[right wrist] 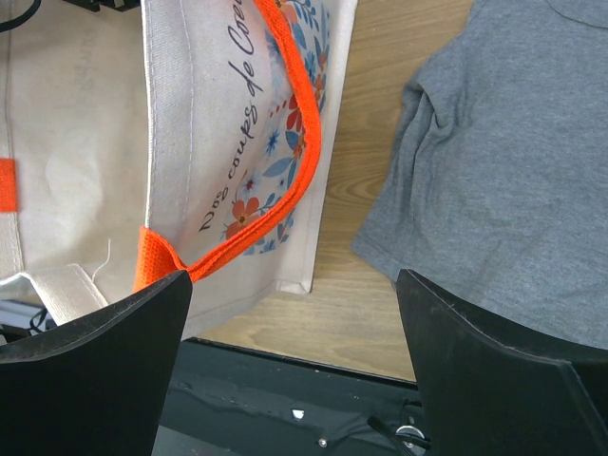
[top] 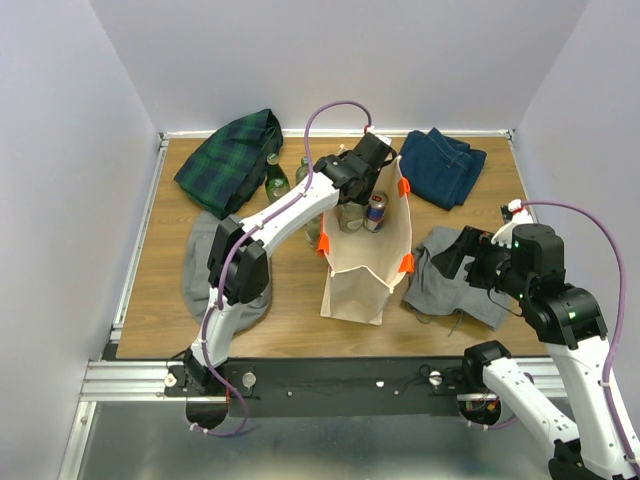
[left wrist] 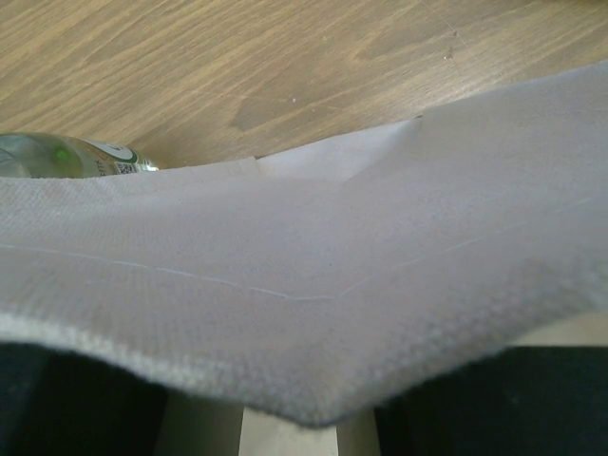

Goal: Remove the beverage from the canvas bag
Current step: Take out the drink from the canvas bag.

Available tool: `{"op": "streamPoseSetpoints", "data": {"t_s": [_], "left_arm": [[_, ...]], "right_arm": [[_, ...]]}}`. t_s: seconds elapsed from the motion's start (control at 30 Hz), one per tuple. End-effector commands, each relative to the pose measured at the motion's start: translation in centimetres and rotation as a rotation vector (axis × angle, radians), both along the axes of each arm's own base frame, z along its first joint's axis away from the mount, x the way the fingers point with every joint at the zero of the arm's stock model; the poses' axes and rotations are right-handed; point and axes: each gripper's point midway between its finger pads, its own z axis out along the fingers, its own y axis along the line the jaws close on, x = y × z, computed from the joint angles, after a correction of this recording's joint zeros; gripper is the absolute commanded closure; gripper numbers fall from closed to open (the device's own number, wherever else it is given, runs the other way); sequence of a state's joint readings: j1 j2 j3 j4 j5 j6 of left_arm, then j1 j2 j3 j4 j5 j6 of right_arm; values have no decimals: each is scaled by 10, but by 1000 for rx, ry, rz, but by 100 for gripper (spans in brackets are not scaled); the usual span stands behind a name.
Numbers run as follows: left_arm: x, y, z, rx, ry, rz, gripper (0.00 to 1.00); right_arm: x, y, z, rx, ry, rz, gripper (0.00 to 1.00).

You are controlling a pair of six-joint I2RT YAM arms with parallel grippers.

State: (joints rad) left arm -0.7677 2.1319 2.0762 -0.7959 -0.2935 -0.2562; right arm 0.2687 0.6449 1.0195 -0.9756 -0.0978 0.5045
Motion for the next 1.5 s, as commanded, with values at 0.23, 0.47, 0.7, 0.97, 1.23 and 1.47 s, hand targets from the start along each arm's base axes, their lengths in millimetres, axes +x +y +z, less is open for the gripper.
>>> {"op": "streamPoseSetpoints", "data": {"t_s": [0.23,0.47,0.7,0.97,1.23,1.47], "left_arm": [[-1,-4,55,-80,-75,-46,100],[-4,-6,74,-109,-88,-67,100],[-6,-8,90,-128,-106,-87,100],[-14,-7,113,-156,-117,-118,100],[-33,-3,137,-190,-116,-184,100],[-52,2,153,-212,-109,-243,100]], "right_arm": [[1,-2,-2,-10,-1,-9,2],[1,0,-1,-7,-2,-1,2],[1,-1,-1,-5,-3,-4,2],[0,-1,-2,-4,1,-8,2],[0,-1,-1,-2,-3,-8,2],[0,0,0,3,-5,-3,2]]}}
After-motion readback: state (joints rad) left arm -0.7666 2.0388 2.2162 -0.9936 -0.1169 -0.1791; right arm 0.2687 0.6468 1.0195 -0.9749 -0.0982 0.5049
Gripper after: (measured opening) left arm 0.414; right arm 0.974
